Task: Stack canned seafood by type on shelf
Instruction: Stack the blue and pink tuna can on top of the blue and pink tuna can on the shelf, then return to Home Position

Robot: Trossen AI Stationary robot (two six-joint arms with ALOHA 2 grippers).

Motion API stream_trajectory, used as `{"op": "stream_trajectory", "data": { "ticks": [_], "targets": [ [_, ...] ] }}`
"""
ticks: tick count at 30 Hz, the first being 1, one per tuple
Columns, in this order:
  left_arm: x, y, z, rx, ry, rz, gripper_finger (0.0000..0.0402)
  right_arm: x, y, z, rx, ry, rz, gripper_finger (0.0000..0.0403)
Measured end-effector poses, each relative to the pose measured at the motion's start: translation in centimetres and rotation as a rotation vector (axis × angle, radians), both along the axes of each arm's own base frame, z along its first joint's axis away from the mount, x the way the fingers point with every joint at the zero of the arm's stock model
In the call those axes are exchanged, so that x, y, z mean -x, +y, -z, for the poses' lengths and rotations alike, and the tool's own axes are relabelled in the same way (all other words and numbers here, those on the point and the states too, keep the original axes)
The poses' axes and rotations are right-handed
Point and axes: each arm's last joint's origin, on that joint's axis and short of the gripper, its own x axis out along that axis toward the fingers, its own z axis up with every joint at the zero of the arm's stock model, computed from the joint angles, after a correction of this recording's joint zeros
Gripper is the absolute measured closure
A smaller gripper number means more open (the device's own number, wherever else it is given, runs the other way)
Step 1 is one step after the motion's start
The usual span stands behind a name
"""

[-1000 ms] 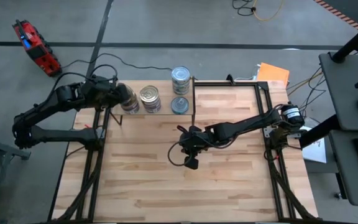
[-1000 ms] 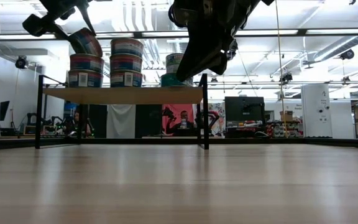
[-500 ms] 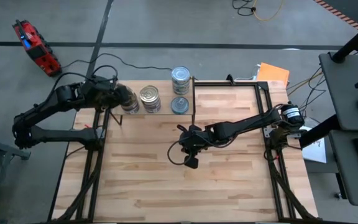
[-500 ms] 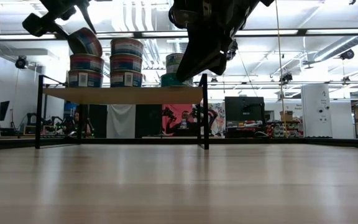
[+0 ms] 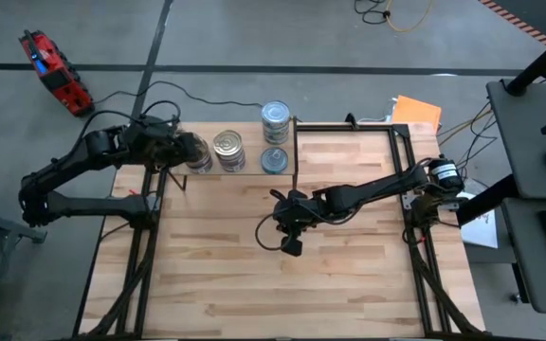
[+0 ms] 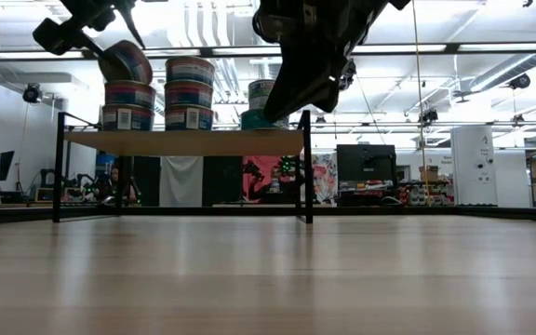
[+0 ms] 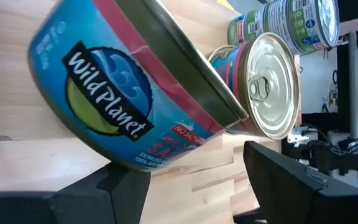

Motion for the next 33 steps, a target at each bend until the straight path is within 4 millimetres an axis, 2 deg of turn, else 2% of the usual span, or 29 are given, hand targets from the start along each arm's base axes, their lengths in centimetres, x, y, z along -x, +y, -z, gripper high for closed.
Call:
{"op": "stream_trajectory", "data": {
  "ticks": [15,26,33],
  "targets": [
    [-0.1,-0.2,0.0,0.003,0.007,0.114,0.0164,0.0,-0.1,0.0,0.002,-0.001,0.000,0.0394],
    [-0.1,-0.3,-0.1,0.017,-0.008,0.134,0.0164,0.0,-0.1,0.0,0.002,0.000,-0.001,0.0394],
    [1.0,-1.6,-3.3,-0.018,-0.133,0.217,0.0164,0.0,-0.1,0.1,-0.001,0.007,0.003,0.0394]
  ]
}}
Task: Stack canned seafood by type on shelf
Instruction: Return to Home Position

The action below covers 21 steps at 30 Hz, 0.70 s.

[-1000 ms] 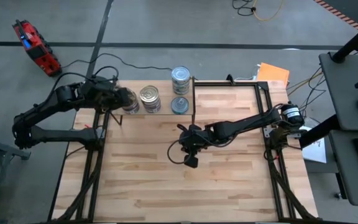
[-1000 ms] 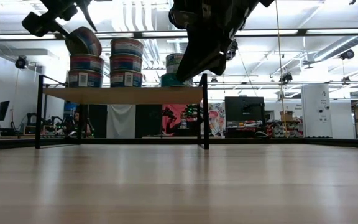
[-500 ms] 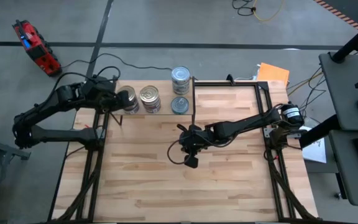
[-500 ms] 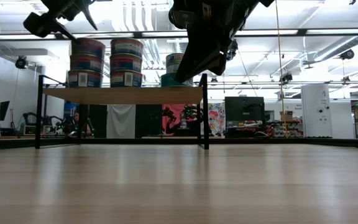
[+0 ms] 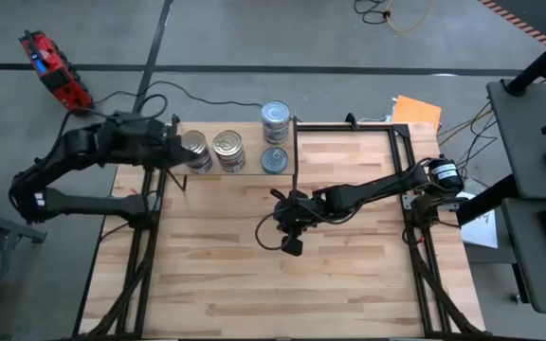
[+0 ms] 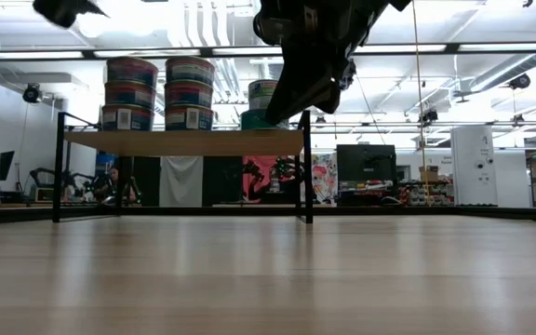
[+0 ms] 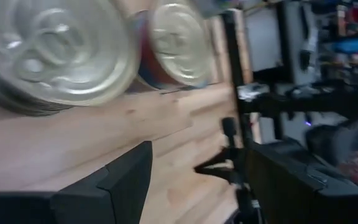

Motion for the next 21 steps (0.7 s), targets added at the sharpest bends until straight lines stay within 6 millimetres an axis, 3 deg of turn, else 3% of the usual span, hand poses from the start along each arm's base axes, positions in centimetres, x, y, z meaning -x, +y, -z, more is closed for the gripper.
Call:
{"op": "stream_trajectory", "data": {
  "ticks": [6,10,13,18,21],
  "targets": [
    [-1.5,-2.0,-2.4,-0.205,-0.138,0.105,0.0164,0.3,0.0,-1.1,-0.014,-0.042,0.008,0.0394],
    [-3.7,-4.3,-3.3,-0.426,-0.244,0.190,0.0164,0.7,-0.1,-3.3,0.021,-0.152,-0.044,0.0394],
    [-4.1,-5.6,-3.6,-0.586,-0.238,0.240,0.0164,1.4,-0.2,-5.5,0.078,-0.262,-0.086,0.0394],
    [-4.6,-6.6,-3.5,-0.656,-0.201,0.276,0.0164,3.4,-1.0,-8.6,0.152,-0.340,0.084,0.0394],
    [-5.7,-6.9,-3.0,-0.623,-0.190,0.270,0.0164,4.5,-1.3,-10.2,0.036,-0.397,0.204,0.0394]
  ]
}}
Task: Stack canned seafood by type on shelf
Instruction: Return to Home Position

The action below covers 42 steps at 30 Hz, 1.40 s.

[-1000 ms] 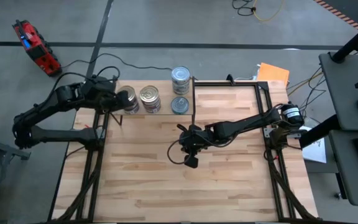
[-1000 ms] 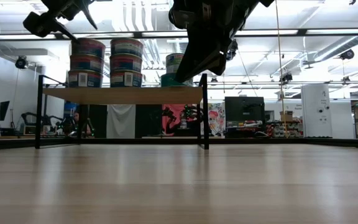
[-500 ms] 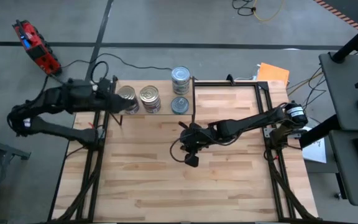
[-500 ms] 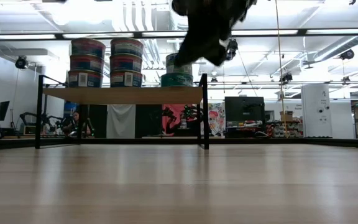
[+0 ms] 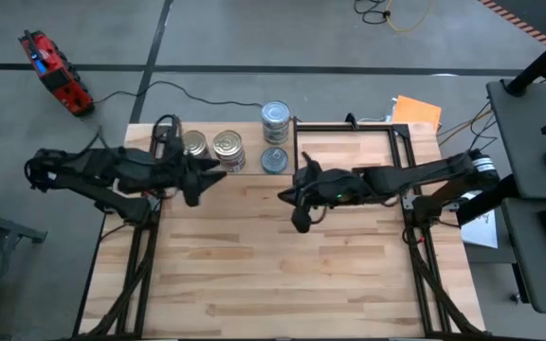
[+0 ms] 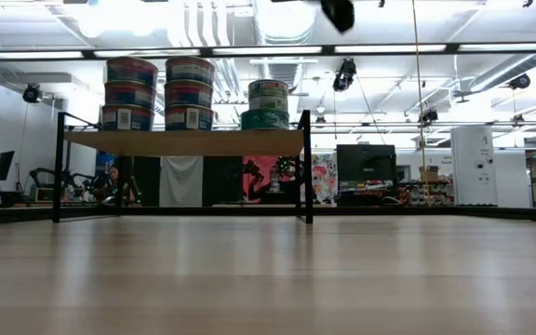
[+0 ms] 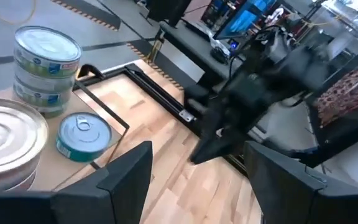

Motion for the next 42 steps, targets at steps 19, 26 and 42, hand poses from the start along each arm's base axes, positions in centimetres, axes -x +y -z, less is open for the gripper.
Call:
{"op": "stream_trajectory", "data": {
  "ticks": [19,26,42],
  "targets": [
    [-0.5,0.2,-1.6,-0.490,-0.096,0.145,0.0164,9.5,0.3,-0.8,0.417,-0.227,-0.298,0.0390],
    [3.9,1.2,0.8,-0.468,-0.202,0.118,0.0164,14.5,-0.8,2.0,0.383,-0.366,-0.251,0.0390],
    [12.7,2.9,11.7,-0.396,-0.561,0.045,0.0164,22.9,-2.4,5.2,0.317,-0.615,-0.179,0.0390]
  ]
}}
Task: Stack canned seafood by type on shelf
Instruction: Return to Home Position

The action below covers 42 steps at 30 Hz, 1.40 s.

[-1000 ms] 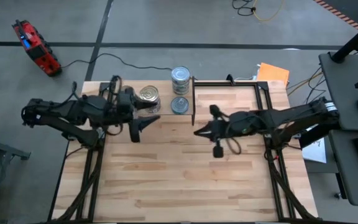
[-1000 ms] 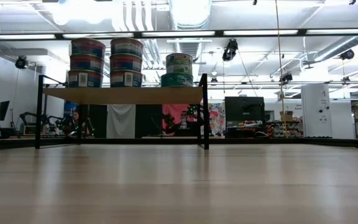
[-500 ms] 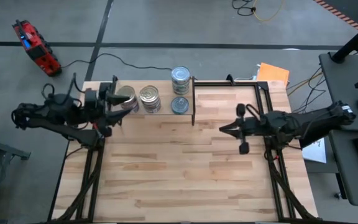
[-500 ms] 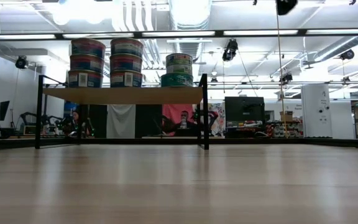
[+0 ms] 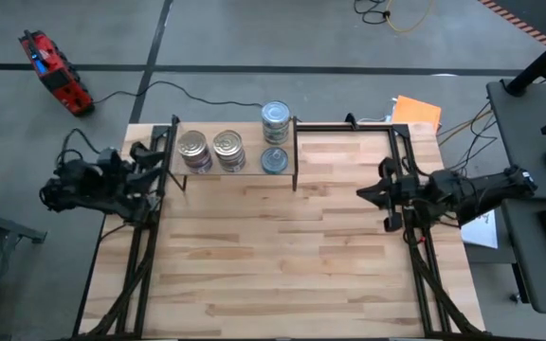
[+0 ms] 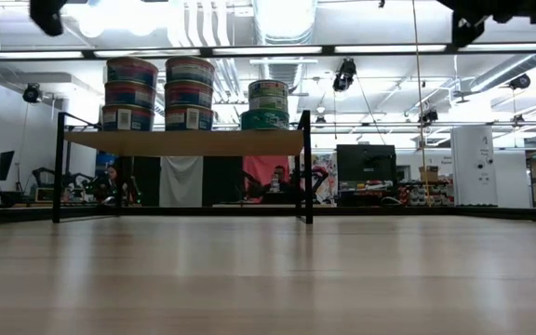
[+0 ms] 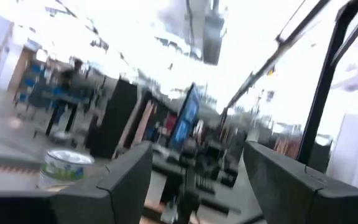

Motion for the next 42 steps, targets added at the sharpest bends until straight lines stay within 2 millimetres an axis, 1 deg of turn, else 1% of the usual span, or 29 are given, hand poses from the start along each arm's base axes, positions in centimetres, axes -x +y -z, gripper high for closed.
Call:
{"op": "stream_trajectory", "data": {
  "ticks": [1,2,3,5,7,9,11,12,14,16,17,19,21,23,27,32,36,42],
  "targets": [
    [0.6,0.1,0.5,0.001,-0.027,-0.004,0.0164,0.3,-0.1,0.3,-0.001,-0.009,0.000,0.0390],
    [0.7,0.2,1.0,0.000,-0.035,-0.007,0.0164,0.6,-0.1,0.5,-0.003,-0.018,0.000,0.0390],
    [0.6,0.2,1.2,0.003,-0.046,-0.021,0.0164,0.8,-0.2,0.9,-0.006,-0.027,0.000,0.0390],
    [0.0,0.1,1.9,-0.025,0.013,-0.037,0.0164,1.4,-0.3,1.6,-0.012,-0.052,0.000,0.0390],
    [-0.5,-0.1,1.9,-0.030,0.007,-0.029,0.0164,1.9,-0.4,2.4,-0.026,-0.101,0.004,0.0390],
    [-1.1,-0.2,3.2,-0.040,0.059,-0.019,0.0164,2.4,-0.5,3.3,-0.038,-0.157,0.010,0.0390],
    [-1.5,-0.3,4.1,-0.030,0.057,0.006,0.0164,2.9,-0.7,4.4,-0.060,-0.206,0.029,0.0390],
    [-1.6,-0.4,4.6,-0.025,0.047,0.019,0.0164,2.8,-0.7,4.9,-0.073,-0.217,0.032,0.0390],
    [-2.2,-0.6,5.7,0.003,0.042,0.047,0.0164,2.2,-0.6,6.6,-0.087,-0.189,0.050,0.0390],
    [-3.2,-0.8,7.6,0.032,0.076,0.078,0.0164,1.7,-0.5,7.8,-0.109,-0.202,0.051,0.0390],
    [-3.5,-0.9,8.4,0.047,0.070,0.090,0.0164,1.4,-0.5,8.4,-0.116,-0.165,0.055,0.0390],
    [-4.2,-1.0,10.4,0.079,0.061,0.101,0.0164,1.2,-0.5,8.8,-0.132,-0.121,0.066,0.0390],
    [-4.4,-1.1,11.5,0.099,0.047,0.107,0.0164,0.8,-0.5,9.3,-0.133,-0.067,0.086,0.0390],
    [-4.4,-1.1,11.3,0.110,0.071,0.111,0.0164,0.7,-0.5,9.4,-0.127,-0.051,0.091,0.0390],
    [-4.2,-1.1,10.6,0.039,0.077,0.106,0.0164,0.7,-0.5,9.4,-0.117,-0.046,0.094,0.0390],
    [-4.6,-1.2,12.2,-0.060,0.232,0.081,0.0164,0.6,-0.5,9.7,-0.120,-0.024,0.092,0.0390],
    [-4.9,-1.3,13.4,-0.074,0.338,0.082,0.0164,0.6,-0.5,9.7,-0.121,-0.018,0.092,0.0390],
    [-5.2,-1.3,13.9,-0.054,0.398,0.088,0.0164,0.6,-0.5,9.7,-0.120,-0.017,0.093,0.0390]
  ]
}}
